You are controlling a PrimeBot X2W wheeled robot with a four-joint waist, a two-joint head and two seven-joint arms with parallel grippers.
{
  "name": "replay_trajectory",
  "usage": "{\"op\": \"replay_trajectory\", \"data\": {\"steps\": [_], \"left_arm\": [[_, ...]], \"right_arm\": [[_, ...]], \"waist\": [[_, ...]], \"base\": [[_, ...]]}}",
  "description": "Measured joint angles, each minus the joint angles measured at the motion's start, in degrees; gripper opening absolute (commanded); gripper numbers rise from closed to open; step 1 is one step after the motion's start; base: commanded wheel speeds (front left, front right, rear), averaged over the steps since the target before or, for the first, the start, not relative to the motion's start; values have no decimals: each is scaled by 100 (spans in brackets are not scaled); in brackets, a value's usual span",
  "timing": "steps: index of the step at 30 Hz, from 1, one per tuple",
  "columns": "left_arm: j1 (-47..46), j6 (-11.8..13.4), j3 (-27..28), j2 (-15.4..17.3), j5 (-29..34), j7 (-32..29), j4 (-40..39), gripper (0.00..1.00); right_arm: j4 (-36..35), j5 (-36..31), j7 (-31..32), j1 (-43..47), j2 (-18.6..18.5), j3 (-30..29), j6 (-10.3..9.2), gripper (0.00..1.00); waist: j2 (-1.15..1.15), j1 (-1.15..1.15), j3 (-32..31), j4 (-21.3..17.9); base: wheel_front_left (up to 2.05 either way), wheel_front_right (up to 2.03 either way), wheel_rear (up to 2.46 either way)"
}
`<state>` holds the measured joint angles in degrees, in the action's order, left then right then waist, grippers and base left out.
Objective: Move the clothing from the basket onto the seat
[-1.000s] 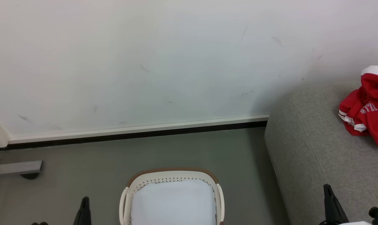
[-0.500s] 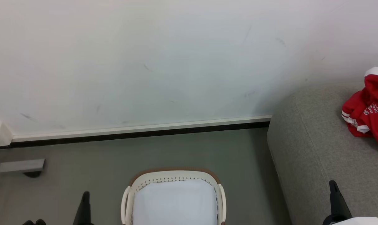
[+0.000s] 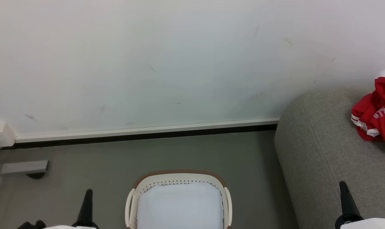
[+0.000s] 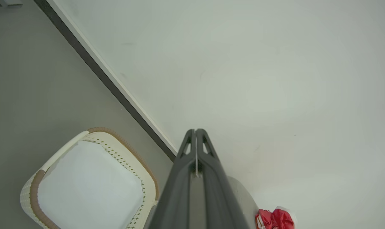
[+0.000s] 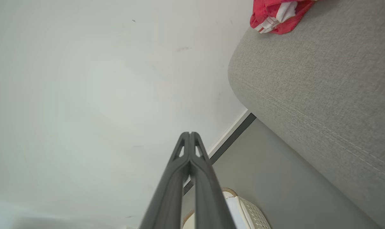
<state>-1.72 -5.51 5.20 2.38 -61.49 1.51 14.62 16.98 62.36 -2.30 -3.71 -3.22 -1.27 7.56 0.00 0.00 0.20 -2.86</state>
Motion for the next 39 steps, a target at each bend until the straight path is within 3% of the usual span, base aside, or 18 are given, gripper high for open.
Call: {"op": "replay_trajectory", "data": {"steps": [39], "left_arm": [[-278,-121,89,16,-1992,-531,-32,0]], "right_arm": [[-196,2016,539,-151,-2,-299,0,0]], "waist": [[0,0,-1,171]], "base": [[0,0,0]]}}
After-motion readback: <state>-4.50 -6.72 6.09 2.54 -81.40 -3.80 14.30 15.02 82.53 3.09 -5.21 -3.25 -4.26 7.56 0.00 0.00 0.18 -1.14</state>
